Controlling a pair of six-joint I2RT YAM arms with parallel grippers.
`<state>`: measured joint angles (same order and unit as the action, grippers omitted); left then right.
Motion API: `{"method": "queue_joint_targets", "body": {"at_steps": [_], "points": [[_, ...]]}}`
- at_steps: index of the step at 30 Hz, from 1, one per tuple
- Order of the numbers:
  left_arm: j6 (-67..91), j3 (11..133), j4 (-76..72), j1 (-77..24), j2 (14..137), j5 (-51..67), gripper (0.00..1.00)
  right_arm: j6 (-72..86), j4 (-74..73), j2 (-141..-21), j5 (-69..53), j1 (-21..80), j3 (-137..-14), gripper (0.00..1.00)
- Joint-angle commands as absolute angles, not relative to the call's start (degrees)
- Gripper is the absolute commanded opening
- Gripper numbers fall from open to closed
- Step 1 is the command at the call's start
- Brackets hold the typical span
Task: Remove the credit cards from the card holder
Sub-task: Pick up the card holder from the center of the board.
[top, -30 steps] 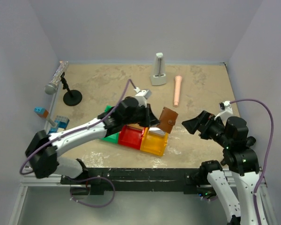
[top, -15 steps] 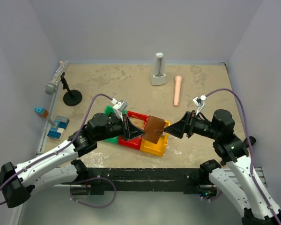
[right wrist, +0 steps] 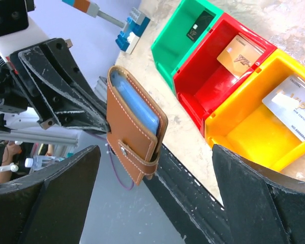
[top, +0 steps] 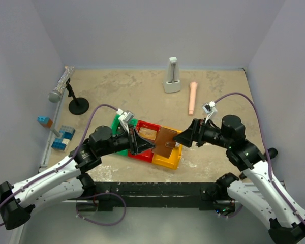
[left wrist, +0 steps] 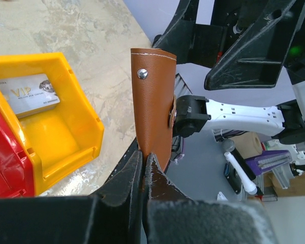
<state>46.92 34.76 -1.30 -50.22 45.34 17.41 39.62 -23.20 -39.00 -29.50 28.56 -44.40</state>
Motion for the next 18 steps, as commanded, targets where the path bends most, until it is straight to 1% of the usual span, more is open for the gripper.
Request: {"method": "queue_joint_targets", "body": {"at_steps": [1, 6, 10, 15, 18], "points": [[48.87, 34.28, -5.01, -50.27, 44.03, 19.34, 0.00, 40.86, -18.03, -40.43, -30.14, 29.18, -43.69, 0.96], [49.39, 33.40, -5.45, -50.27, 42.45, 19.34, 0.00, 43.59, -11.61, -43.06, -35.23, 29.97, -43.50, 0.95], [49.83, 33.22, -5.62, -50.27, 42.36, 19.42, 0.00, 44.47, -9.85, -45.87, -36.65, 31.02, -44.21, 0.93], [50.18, 32.96, -5.98, -50.36, 41.84, 19.86, 0.00, 46.23, -5.72, -48.25, -38.06, 31.99, -43.16, 0.86], [50.01, 32.78, -5.98, -50.36, 41.13, 19.78, 0.00, 46.58, -4.40, -49.04, -38.41, 32.69, -42.72, 0.78]]}}
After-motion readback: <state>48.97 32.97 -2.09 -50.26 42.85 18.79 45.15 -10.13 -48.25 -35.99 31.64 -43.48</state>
